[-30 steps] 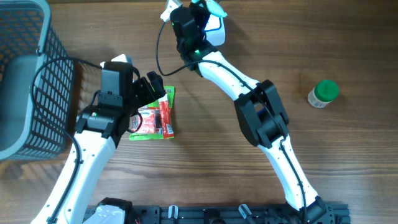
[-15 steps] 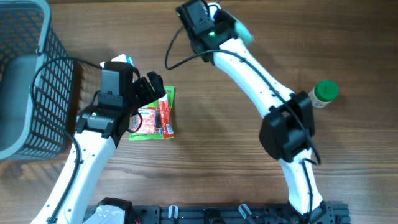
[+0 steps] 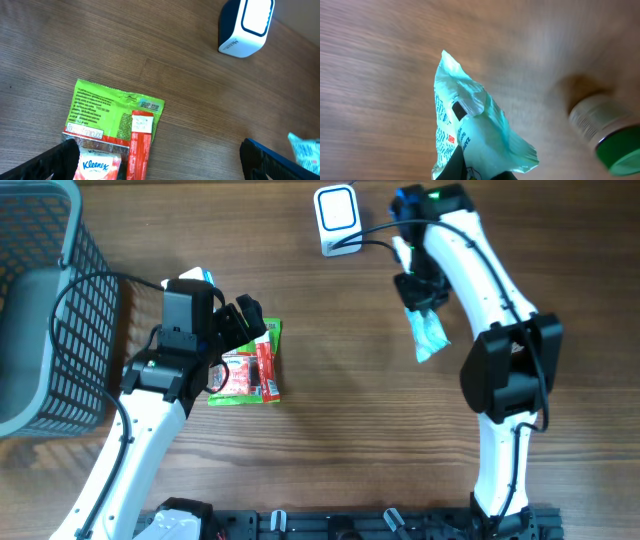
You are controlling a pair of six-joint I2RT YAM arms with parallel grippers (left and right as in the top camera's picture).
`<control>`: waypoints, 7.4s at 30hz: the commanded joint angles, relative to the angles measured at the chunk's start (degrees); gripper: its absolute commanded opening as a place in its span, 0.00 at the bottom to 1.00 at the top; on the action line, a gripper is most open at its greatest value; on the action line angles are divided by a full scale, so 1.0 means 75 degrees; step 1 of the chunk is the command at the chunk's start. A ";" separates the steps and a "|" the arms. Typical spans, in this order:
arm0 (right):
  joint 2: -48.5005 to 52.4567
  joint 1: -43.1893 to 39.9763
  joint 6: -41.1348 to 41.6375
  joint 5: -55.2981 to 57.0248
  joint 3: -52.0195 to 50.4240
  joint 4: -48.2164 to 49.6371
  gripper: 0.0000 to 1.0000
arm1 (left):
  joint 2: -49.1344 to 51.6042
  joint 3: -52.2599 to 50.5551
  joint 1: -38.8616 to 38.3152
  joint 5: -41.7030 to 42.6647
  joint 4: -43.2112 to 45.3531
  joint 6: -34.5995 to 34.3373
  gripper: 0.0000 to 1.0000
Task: Scan the item barcode
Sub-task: 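Carry the wipes pack down and right, lower it to the table, then open the right gripper and raise it away from the pack, then move the right gripper over the item cluster and grasp a red stick pack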
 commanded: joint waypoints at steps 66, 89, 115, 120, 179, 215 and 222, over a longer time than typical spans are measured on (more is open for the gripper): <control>-0.2699 -0.0589 0.1040 -0.1521 -0.4322 0.2043 0.04 | -0.0009 0.0006 0.0029 -0.0073 0.0017 0.0114 1.00; -0.2702 -0.0615 0.1571 0.1072 -0.7061 0.4389 0.04 | -0.0009 0.0006 0.0029 -0.0073 0.0017 0.0114 1.00; -0.3008 -0.0618 0.2334 0.1891 -0.6694 0.3722 0.04 | -0.0009 0.0006 0.0029 -0.0073 0.0017 0.0114 1.00; -0.3963 -0.0618 0.1711 0.0731 -0.6627 0.4048 0.04 | -0.0009 0.0006 0.0029 -0.0073 0.0017 0.0114 1.00; -0.4025 0.3066 0.4229 -0.4197 -0.7697 0.9728 0.70 | -0.0012 0.0006 0.1037 -0.0615 -0.0358 0.0102 1.00; -0.2075 0.3905 0.3643 -0.2608 -0.6353 1.2225 0.47 | -0.0012 0.0006 0.1979 -0.0615 -0.0522 0.0090 1.00; -0.1574 0.3905 0.3541 -0.2527 -0.6353 1.2292 0.48 | -0.0012 0.0006 0.1979 -0.0615 -0.0522 0.0090 1.00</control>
